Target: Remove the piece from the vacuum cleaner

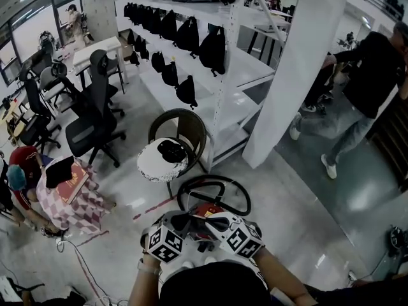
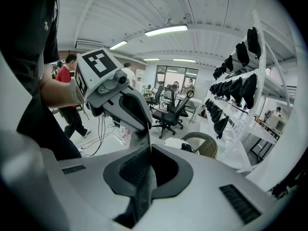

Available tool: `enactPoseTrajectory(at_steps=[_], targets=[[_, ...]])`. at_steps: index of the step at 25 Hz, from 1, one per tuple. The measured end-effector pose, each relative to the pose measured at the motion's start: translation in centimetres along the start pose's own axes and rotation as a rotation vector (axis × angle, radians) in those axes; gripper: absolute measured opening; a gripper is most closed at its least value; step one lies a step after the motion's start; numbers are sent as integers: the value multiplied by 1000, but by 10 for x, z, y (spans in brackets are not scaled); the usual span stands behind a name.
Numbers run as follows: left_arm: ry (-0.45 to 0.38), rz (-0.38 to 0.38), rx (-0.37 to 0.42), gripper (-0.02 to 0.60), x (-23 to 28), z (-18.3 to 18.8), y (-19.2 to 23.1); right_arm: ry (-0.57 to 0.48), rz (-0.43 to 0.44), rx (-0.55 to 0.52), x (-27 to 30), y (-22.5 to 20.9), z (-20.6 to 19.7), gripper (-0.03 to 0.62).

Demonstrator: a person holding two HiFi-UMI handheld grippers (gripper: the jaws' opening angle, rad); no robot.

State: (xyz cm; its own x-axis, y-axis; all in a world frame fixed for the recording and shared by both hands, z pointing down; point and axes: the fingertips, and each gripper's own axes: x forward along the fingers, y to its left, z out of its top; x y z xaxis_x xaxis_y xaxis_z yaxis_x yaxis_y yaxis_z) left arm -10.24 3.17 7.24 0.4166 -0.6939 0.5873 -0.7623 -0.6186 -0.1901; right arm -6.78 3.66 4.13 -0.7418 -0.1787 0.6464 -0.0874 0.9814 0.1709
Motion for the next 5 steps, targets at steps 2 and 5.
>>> enactPoseTrajectory(at_steps=[2,5], targets=[[0,-1,0,40,1,1,0,1,-1,1,-1,-1,-1,38],[-2,-3,2,40,2,2,0,3,-2,2,-2,-2,-1,38]])
